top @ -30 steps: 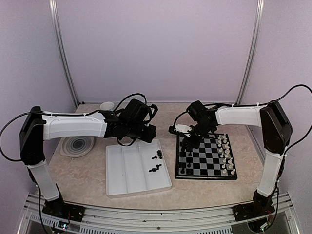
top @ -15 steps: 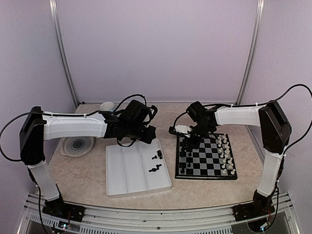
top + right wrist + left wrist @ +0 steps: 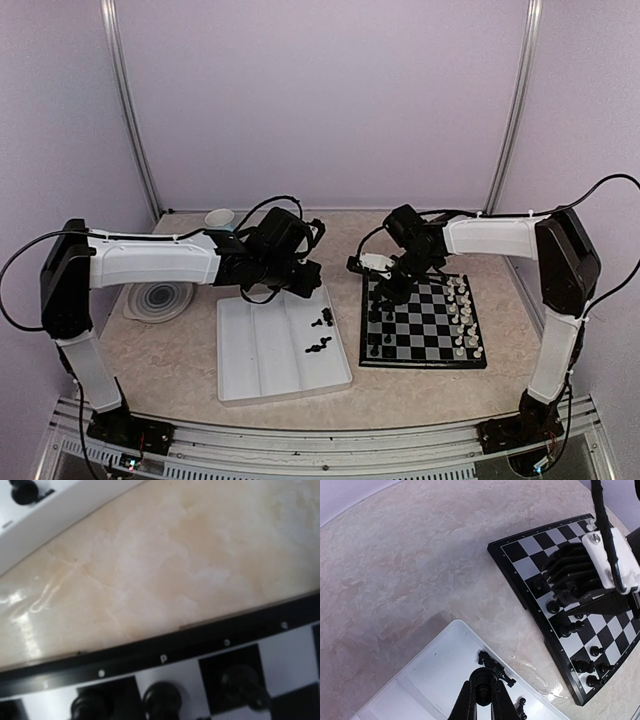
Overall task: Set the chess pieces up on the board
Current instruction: Place the queen at e8, then place the bishop on c8, then pick up the chess pile from the storage box.
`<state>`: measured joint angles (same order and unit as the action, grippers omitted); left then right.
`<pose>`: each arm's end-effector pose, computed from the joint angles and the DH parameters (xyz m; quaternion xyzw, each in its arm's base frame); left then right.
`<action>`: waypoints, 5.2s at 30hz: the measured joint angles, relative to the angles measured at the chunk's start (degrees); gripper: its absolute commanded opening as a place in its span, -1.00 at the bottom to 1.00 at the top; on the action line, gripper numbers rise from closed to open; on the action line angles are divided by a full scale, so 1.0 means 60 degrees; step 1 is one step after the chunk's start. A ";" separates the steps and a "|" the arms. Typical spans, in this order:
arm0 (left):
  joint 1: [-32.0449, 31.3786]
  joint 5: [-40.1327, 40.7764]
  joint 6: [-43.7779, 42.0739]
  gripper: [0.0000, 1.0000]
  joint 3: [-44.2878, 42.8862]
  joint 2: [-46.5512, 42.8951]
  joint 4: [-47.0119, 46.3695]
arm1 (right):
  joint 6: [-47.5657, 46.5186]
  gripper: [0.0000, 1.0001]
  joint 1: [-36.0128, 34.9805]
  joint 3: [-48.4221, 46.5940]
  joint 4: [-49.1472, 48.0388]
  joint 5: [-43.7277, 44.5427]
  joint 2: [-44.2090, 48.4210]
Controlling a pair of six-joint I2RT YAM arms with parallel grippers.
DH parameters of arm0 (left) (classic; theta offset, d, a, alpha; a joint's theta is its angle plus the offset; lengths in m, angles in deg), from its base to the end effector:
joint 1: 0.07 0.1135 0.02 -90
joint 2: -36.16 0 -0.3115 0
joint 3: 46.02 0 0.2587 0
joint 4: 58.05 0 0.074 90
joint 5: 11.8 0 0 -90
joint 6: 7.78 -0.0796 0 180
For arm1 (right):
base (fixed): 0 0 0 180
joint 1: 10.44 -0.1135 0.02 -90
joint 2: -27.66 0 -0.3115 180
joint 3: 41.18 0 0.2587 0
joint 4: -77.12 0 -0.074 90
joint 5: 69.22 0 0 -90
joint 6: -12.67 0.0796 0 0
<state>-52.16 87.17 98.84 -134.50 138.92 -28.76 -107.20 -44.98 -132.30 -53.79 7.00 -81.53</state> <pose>0.2863 -0.3475 0.2483 0.2497 0.8821 -0.1624 0.3650 0.3410 0.2578 0.1880 -0.5387 0.8107 0.1255 0.1916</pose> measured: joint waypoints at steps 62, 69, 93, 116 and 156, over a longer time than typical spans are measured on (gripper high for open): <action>-0.2120 0.0193 -0.1330 -1.00 -0.5876 0.4925 0.3435 | 0.0495 -0.26 0.2980 0.4696 -0.2433 -0.1854 0.4998; -0.2040 0.0127 -0.1322 -1.00 -0.6040 0.5122 0.3432 | 0.0495 -0.26 0.2980 0.4696 -0.2433 -0.1887 0.4918; -0.2036 -0.0091 -0.1246 -0.66 -0.6411 0.5457 0.3435 | 0.0492 -0.26 0.2980 0.4696 -0.2433 -0.1985 0.4841; -0.1927 0.0051 -0.0911 0.03 -0.4288 0.1453 0.2710 | 0.0430 -0.26 0.2980 0.4696 -0.2430 -0.2109 0.4841; 0.1920 -0.2178 0.1763 0.26 0.3829 -0.3537 -0.1898 | -0.1129 -0.38 -0.3603 -0.2146 0.1100 -0.0036 -0.1880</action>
<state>-40.64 74.10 109.42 -111.53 117.70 -40.15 -113.97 -66.60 -145.17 -47.19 6.78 -92.80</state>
